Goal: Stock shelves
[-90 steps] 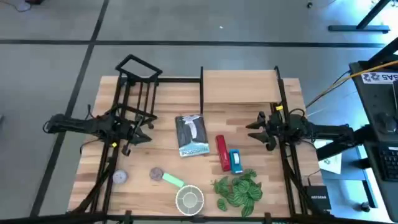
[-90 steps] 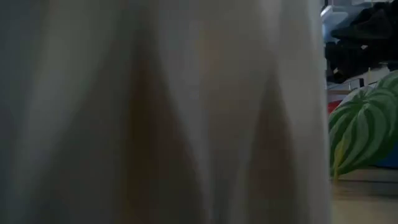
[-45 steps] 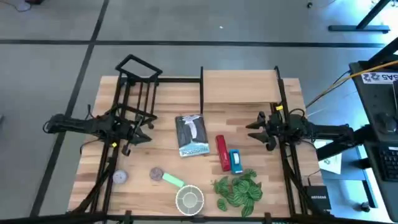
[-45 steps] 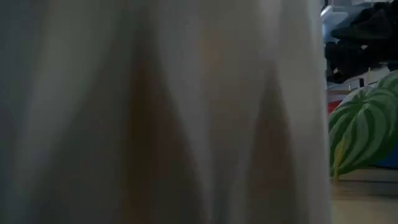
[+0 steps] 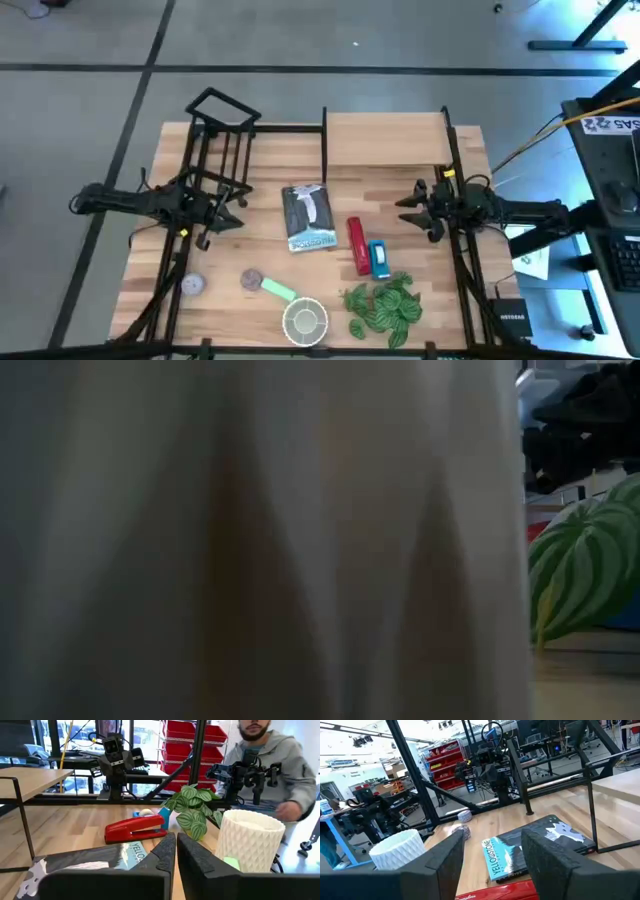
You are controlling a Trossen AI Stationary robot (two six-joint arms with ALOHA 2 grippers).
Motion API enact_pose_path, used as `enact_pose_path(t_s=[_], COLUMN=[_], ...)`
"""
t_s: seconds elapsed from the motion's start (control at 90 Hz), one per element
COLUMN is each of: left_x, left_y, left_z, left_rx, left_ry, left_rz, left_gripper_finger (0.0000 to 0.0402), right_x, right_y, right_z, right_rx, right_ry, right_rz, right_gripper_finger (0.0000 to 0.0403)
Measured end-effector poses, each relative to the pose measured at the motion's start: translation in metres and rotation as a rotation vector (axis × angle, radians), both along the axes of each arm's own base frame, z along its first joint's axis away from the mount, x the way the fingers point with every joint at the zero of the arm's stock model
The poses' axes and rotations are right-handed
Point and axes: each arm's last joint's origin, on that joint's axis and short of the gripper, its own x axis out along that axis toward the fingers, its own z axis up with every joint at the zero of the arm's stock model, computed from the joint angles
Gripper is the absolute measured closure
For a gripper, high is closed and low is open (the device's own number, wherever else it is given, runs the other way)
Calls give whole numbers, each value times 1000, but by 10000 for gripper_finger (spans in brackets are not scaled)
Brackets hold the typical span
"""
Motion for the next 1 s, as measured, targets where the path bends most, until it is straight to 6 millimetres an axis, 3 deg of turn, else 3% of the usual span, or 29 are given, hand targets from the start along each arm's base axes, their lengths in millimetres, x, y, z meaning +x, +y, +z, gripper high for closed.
enact_pose_path(t_s=[0.856,1.0], left_x=[0,0], left_y=[1,3], left_z=[1,2], left_rx=[0,65], left_ry=[-4,-22], left_rz=[3,59], left_gripper_finger=[402,402], right_x=[0,0], right_y=[0,0], right_z=[0,0], right_rx=[0,0], right_ry=[0,1], right_rz=[-1,0], right_gripper_finger=[221,221])
